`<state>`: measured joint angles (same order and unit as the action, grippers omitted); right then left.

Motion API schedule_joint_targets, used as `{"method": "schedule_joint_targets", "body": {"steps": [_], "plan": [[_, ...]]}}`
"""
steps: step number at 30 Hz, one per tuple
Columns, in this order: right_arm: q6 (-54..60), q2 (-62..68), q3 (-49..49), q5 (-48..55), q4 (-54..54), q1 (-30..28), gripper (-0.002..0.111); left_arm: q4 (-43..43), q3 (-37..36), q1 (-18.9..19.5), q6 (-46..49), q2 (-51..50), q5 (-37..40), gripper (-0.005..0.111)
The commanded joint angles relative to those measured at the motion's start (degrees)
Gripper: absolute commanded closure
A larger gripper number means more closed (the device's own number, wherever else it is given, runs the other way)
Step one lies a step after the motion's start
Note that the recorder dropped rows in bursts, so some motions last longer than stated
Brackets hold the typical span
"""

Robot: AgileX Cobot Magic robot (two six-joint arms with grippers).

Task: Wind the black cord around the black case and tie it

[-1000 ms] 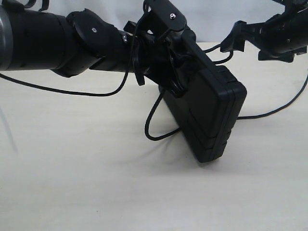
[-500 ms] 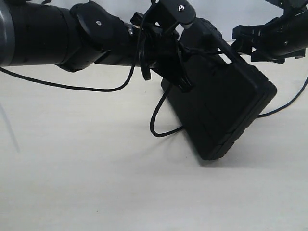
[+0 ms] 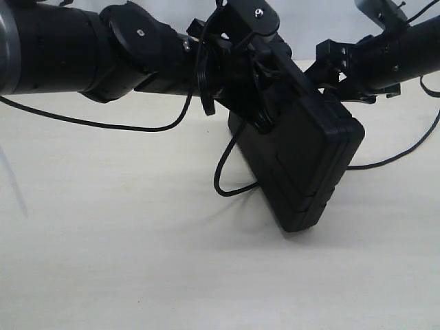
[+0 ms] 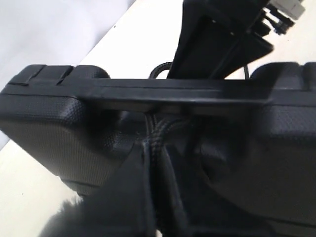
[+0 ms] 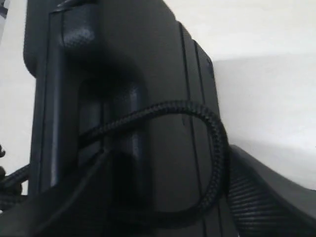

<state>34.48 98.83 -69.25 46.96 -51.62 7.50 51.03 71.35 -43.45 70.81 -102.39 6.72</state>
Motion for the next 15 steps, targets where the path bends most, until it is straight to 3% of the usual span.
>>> {"method": "schedule_joint_targets", "body": {"steps": [1,5,11,15], "plan": [[2.17,-1.66,-0.07,1.10,-1.46,-0.03,0.048,0.60,0.24,-0.32,0.22,0.00,0.22,0.107],[1.35,-2.68,-0.07,-0.79,0.43,-0.17,0.048,0.50,0.24,-0.32,0.22,0.00,0.60,0.107],[-8.54,-3.55,-0.07,-5.45,14.28,-0.62,0.048,0.50,0.24,-0.32,0.22,0.00,1.04,0.107],[-8.54,-3.55,-0.07,-5.32,14.40,-1.31,0.048,0.50,0.24,-0.32,0.22,0.00,1.04,0.107]]}}
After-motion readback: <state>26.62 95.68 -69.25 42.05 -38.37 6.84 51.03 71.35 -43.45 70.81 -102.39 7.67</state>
